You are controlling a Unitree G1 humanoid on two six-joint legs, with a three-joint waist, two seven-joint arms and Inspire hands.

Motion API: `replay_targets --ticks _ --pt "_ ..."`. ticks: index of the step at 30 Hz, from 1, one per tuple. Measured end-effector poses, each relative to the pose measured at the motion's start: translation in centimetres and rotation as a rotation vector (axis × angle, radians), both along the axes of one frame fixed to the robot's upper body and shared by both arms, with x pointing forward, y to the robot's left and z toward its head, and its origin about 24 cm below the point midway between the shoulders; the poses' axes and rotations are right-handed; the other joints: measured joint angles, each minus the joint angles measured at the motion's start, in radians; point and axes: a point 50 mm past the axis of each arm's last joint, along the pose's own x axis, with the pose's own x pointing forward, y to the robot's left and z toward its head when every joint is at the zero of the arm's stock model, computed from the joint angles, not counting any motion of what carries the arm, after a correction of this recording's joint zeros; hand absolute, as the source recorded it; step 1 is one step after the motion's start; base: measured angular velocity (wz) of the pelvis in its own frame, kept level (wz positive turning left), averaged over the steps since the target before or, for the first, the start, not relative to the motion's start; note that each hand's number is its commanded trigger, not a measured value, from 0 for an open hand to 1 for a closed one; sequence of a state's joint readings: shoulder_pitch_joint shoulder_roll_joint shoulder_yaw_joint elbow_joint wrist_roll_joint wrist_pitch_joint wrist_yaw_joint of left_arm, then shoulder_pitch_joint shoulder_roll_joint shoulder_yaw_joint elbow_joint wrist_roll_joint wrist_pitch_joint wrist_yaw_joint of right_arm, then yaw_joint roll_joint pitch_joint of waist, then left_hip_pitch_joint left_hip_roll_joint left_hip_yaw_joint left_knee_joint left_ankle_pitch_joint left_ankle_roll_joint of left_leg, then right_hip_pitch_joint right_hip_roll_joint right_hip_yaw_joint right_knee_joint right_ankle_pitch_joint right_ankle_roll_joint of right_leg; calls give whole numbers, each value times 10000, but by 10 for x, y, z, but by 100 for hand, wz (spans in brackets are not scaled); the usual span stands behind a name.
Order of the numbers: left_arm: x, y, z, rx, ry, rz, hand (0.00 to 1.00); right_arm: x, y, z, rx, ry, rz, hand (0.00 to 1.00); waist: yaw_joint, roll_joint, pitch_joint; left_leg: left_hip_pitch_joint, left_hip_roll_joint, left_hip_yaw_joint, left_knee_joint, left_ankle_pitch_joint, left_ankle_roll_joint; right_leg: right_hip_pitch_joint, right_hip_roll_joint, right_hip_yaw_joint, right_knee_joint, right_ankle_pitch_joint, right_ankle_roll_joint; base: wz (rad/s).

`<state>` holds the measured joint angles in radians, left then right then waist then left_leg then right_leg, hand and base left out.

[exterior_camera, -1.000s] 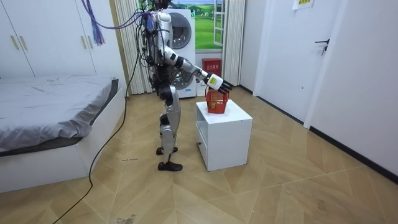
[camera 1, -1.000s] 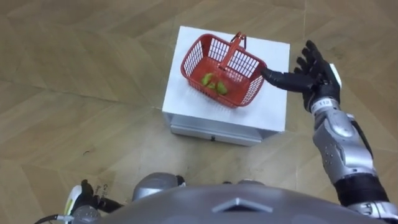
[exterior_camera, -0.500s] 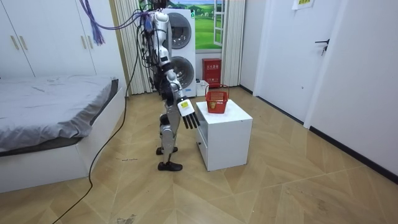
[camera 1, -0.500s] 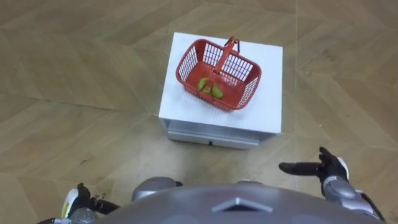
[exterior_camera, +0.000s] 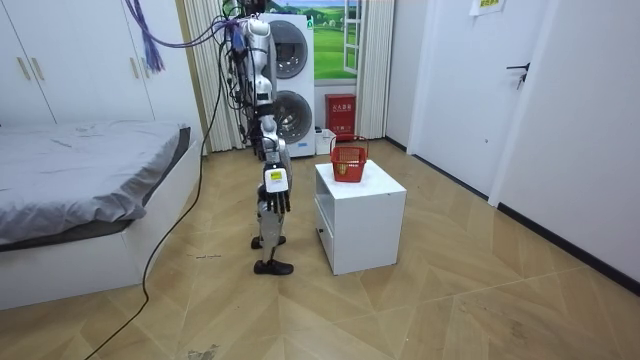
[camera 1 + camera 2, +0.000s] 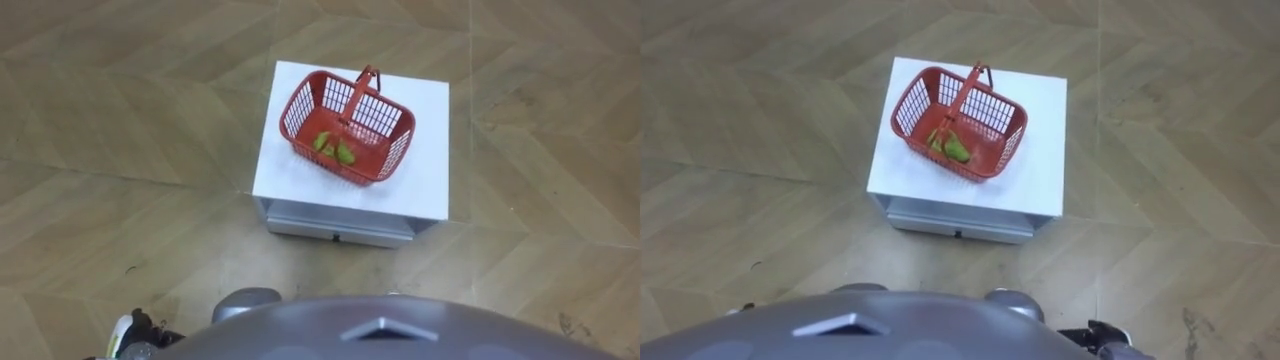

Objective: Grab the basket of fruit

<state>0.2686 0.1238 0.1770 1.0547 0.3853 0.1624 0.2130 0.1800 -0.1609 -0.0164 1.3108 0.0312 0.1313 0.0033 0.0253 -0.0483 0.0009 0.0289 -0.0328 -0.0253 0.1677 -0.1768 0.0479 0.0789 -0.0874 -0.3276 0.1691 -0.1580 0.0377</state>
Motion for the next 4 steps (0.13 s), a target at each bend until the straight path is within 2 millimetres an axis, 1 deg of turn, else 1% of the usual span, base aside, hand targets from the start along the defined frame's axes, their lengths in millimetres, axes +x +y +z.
replay_targets --ticks 2,4 --pt "1 -1 -1 -126 119 10 0 -4 1 0 23 385 205 0 -13 14 0 16 2 -52 -4 -9 -12 34 6 -39 -6 -10 7 7" --pt "2 -2 -2 -177 159 20 0 -3 1 0 0 503 357 0 -16 16 1 30 1 -57 1 -10 -12 46 6 -27 0 -19 3 0"
